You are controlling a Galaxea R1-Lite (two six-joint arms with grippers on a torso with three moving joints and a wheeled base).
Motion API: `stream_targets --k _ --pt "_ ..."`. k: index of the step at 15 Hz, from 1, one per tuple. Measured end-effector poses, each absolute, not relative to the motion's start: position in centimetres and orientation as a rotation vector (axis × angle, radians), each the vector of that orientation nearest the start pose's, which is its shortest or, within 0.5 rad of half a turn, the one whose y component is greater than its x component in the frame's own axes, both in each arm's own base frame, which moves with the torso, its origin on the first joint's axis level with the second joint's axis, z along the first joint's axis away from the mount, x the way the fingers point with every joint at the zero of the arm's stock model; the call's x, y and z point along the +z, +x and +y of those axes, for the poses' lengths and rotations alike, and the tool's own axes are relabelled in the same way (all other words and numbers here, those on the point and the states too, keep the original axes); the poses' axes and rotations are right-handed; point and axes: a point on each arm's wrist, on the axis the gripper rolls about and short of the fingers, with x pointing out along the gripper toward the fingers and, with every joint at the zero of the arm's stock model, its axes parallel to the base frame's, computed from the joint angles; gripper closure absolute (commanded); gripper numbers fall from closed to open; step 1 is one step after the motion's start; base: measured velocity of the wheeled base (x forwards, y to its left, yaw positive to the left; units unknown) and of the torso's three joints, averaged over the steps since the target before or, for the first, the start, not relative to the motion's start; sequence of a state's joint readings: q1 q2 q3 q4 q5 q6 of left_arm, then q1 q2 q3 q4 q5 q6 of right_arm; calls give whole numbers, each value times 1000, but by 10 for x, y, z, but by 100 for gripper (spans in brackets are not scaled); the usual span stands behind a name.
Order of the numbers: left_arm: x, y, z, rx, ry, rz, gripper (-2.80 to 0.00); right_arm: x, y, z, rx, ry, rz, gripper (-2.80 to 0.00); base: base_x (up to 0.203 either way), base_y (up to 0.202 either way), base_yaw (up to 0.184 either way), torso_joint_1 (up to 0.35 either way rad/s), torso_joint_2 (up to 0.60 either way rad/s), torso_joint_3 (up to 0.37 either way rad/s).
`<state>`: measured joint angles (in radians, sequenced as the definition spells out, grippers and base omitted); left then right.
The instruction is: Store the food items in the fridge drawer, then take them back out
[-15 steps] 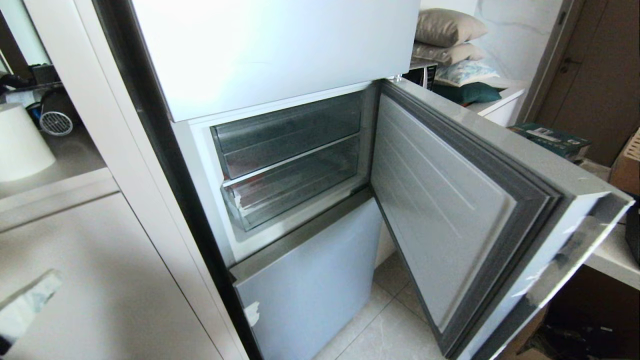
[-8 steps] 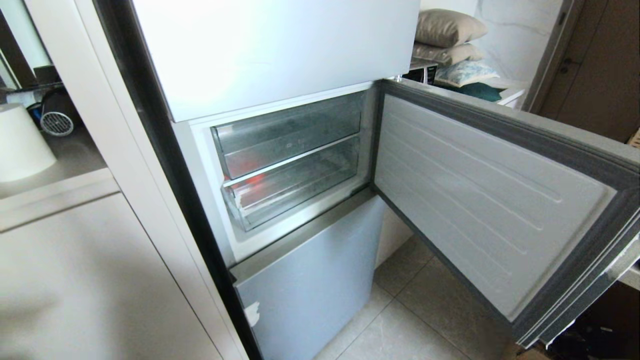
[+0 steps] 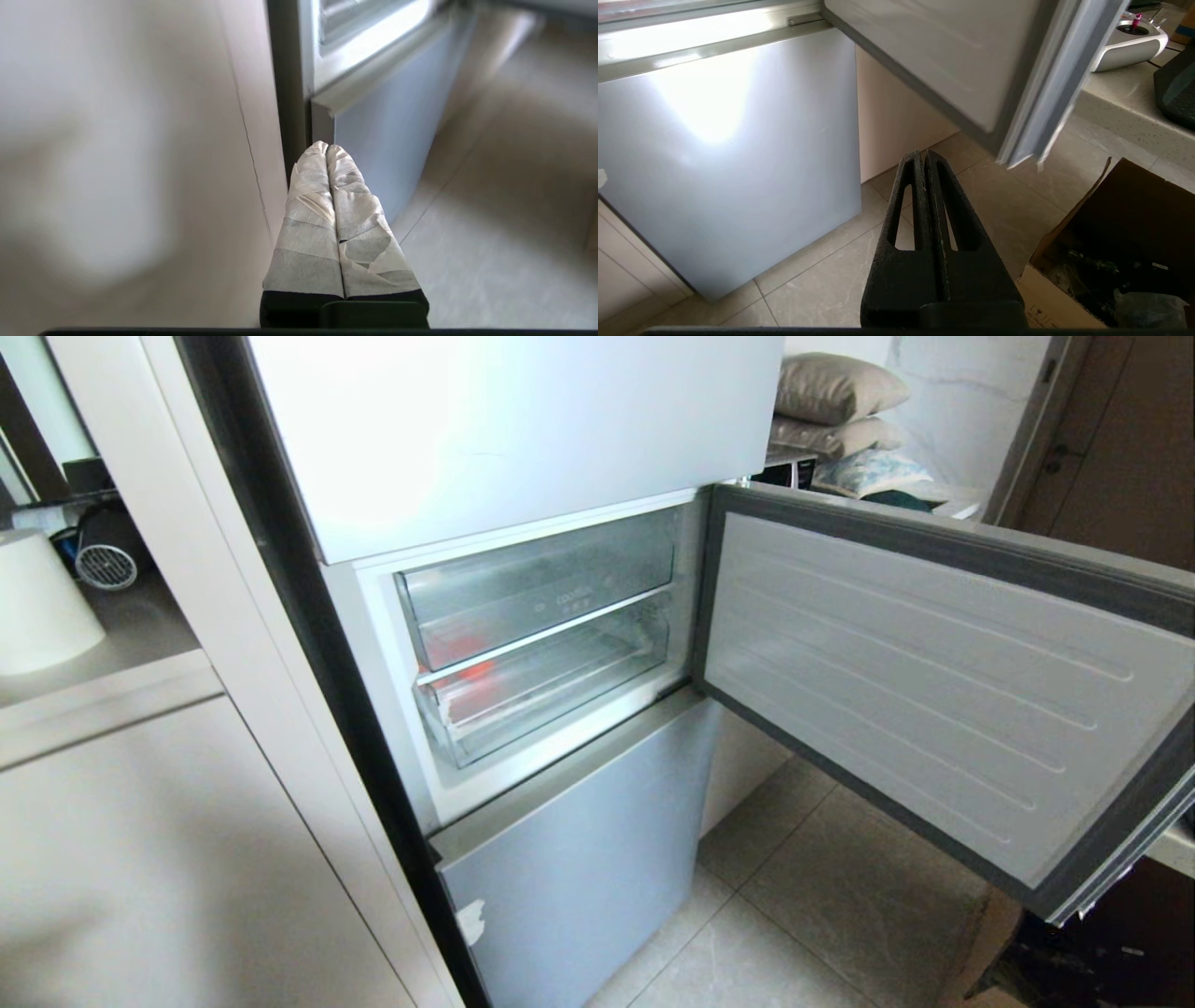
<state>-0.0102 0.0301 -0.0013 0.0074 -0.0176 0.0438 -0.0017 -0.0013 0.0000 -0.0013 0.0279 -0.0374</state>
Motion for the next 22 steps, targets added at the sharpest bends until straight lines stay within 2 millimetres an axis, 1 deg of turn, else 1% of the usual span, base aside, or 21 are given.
stream_targets --k 2,12,14,22 --pt "75 -22 0 -11 8 19 0 75 -23 1 28 -48 -2 0 0 0 0 0 0 0" --pt "75 -23 0 -10 6 7 0 75 -23 0 15 -38 -1 0 0 0 0 0 0 0" --pt "75 -23 0 -11 6 7 0 75 -23 0 -1 -11 -1 0 0 0 0 0 0 0" --pt "75 -23 0 -10 6 8 0 76 -23 0 -1 -4 -2 0 0 -9 167 4 4 3"
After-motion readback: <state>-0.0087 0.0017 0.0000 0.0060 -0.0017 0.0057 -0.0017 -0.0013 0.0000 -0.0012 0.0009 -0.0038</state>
